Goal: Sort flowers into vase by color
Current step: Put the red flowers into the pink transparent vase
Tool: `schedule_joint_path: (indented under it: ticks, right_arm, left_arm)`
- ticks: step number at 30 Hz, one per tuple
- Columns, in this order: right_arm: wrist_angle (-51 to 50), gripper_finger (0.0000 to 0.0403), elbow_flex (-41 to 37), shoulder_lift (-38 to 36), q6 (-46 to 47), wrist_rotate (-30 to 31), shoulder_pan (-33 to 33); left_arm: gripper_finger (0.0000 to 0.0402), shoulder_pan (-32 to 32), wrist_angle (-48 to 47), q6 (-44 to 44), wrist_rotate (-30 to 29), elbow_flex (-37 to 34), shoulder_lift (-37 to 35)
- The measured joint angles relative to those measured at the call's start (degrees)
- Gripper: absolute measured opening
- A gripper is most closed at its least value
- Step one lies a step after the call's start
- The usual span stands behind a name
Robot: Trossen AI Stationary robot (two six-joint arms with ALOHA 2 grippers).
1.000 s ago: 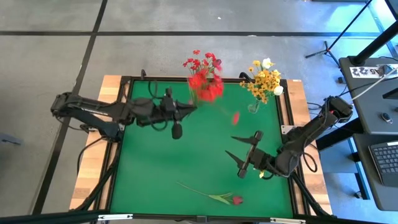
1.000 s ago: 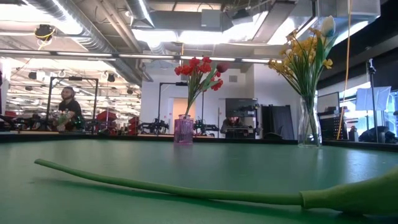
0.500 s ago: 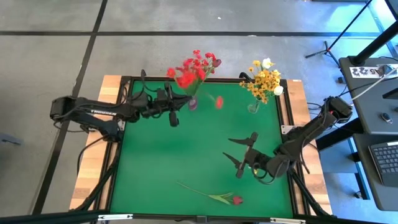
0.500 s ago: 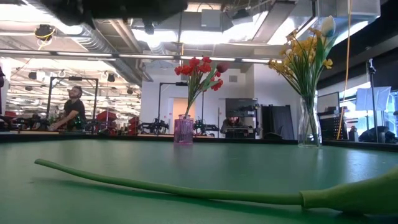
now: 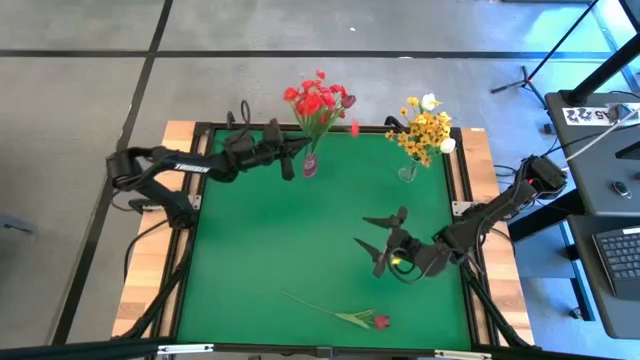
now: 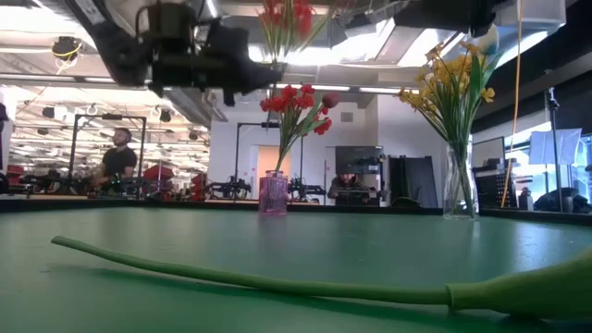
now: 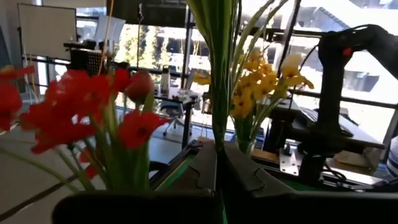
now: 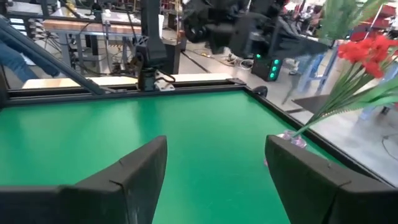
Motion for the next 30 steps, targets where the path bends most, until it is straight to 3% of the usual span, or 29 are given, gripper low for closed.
schedule_joint_path:
  ticks: [9, 30]
  right_arm:
    - [-0.07, 0.027, -0.07, 0.01, 1.46, -0.06, 0.17]
    - [1.67, 0.027, -0.13, 3.56, 1.6, 0.6, 0.14]
  left_arm:
    - [0.0, 4.28, 13.43, -2.43, 3.05, 0.0, 11.39]
    - [0.0, 5.9, 14.06, -2.41, 2.77, 0.38, 18.39]
